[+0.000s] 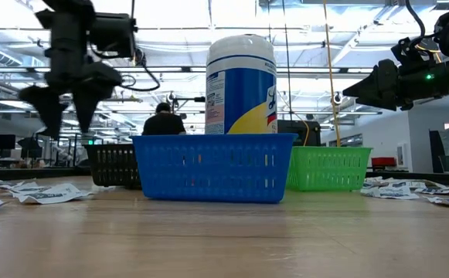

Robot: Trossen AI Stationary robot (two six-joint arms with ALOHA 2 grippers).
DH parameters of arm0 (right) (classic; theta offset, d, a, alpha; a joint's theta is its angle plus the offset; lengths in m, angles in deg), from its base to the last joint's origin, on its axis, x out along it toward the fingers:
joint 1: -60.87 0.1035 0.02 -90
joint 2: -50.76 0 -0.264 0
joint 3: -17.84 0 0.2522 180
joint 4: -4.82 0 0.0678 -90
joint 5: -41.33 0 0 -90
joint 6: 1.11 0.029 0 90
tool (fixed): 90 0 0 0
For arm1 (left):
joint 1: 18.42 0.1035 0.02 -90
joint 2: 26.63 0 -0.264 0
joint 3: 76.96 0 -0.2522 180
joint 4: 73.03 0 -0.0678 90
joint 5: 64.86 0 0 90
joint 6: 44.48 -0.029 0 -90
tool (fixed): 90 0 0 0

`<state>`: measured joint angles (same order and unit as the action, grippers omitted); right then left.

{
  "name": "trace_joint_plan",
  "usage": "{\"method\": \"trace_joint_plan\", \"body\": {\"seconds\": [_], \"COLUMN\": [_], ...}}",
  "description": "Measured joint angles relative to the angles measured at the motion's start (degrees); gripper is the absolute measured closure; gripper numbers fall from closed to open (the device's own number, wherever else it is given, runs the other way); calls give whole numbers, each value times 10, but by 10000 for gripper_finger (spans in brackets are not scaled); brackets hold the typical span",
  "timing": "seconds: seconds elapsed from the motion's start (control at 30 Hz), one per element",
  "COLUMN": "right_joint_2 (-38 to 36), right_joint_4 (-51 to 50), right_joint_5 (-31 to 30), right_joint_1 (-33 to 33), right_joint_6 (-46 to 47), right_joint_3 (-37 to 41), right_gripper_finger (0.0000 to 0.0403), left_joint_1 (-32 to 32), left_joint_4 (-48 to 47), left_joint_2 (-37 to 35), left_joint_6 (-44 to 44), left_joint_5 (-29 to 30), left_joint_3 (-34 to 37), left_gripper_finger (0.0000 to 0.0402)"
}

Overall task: Pick & Place First Aid Supplies
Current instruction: Put the gray towelette pack into the black bin

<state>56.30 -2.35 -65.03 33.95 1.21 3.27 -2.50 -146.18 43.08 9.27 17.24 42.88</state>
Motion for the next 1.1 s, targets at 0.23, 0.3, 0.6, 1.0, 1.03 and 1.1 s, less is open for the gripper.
{"method": "trace_joint_plan", "body": {"seconds": [0.23,0.3,0.6,1.0,1.03,1.1], "right_joint_2": [0,0,0,0,0,0], "right_joint_4": [0,0,0,0,0,0], "right_joint_5": [0,0,0,0,0,0], "right_joint_1": [0,0,0,0,0,0], "right_joint_6": [0,0,0,0,0,0], "right_joint_3": [0,0,0,0,0,0], "right_gripper_finger": [23,23,23,23,23,23], "left_joint_1": [-78,-100,-187,-252,-255,-259], "left_joint_4": [1,1,29,87,91,102], "left_joint_2": [-37,-42,-26,81,88,102], "left_joint_6": [119,147,241,293,293,290], "left_joint_5": [-18,-25,-21,-11,-11,-11], "left_joint_3": [65,80,103,103,103,103], "left_gripper_finger": [109,111,112,112,112,115]}}
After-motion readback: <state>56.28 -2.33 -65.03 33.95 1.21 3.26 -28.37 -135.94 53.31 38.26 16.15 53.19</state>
